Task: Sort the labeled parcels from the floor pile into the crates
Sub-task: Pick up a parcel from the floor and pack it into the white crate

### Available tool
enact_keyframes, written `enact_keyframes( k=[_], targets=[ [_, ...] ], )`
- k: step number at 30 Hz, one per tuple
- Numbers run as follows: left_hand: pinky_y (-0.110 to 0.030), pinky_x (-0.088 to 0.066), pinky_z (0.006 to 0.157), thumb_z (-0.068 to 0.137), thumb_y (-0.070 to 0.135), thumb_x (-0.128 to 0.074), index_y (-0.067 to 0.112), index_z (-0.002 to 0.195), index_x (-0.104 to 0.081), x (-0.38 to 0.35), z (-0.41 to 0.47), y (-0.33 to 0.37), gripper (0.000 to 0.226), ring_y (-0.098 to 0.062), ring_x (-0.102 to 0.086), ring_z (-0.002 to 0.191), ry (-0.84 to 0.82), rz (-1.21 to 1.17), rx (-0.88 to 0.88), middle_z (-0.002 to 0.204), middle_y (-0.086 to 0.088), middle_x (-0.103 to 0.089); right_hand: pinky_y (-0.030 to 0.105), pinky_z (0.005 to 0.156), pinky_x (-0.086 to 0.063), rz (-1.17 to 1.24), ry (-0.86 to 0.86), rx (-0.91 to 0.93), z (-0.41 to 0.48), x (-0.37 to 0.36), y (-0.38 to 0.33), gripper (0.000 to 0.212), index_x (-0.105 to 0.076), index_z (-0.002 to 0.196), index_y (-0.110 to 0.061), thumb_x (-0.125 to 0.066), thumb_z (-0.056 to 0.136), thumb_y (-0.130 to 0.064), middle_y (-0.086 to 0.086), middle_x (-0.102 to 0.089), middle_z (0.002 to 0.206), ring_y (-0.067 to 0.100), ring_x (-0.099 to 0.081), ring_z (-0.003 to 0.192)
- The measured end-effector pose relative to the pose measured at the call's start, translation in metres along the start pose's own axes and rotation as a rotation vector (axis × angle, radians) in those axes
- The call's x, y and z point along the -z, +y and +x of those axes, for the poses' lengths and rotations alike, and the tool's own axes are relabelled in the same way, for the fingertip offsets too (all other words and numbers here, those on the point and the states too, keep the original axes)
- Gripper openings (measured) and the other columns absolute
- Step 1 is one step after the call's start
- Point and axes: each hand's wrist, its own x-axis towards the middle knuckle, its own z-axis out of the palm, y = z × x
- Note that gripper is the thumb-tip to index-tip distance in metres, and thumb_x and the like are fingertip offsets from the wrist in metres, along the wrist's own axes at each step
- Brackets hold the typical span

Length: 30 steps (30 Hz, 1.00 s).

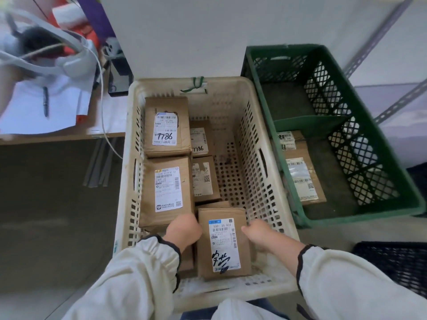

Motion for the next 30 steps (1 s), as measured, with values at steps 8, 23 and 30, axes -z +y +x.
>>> enact_keyframes(
  k=[8,23,30],
  targets=[
    [-0.034,-0.051,0.086,0.093,0.025,-0.044,0.008,0.115,-0.059,0.071,-0.025,0.038,0.031,-0.027,-0.06,0.101,0.177,-0.036,-0.124,0.111,-0.009,-0.062,0.028,0.068,-0.041,-0.013,0.172,0.179,-0.044,0.053,-0.061,0.034,-0.044,0.064,-0.013,-0.042,0.095,-0.027,0.002,-0.042,0.064,0.017,-0.041,0.057],
    [-0.029,-0.046,0.075,0.093,0.024,-0.045,0.013,0.095,-0.059,0.113,-0.078,0.0,0.019,-0.022,-0.056,0.085,0.303,-0.343,-0.092,0.095,-0.007,-0.059,0.029,0.082,-0.044,-0.267,0.111,0.47,-0.084,0.08,-0.126,0.029,-0.066,0.1,-0.007,-0.044,0.096,-0.027,0.01,-0.063,0.094,0.019,-0.057,0.084],
    [-0.032,-0.051,0.087,0.093,0.03,-0.047,0.006,0.109,-0.067,0.081,-0.198,-0.082,0.036,-0.026,-0.063,0.101,0.597,-0.724,0.207,0.11,-0.009,-0.067,0.025,0.066,-0.051,-0.57,-0.038,0.802,-0.135,0.013,-0.204,0.029,-0.058,0.113,-0.005,-0.046,0.096,-0.026,0.007,-0.062,0.1,0.015,-0.06,0.08]
  ],
)
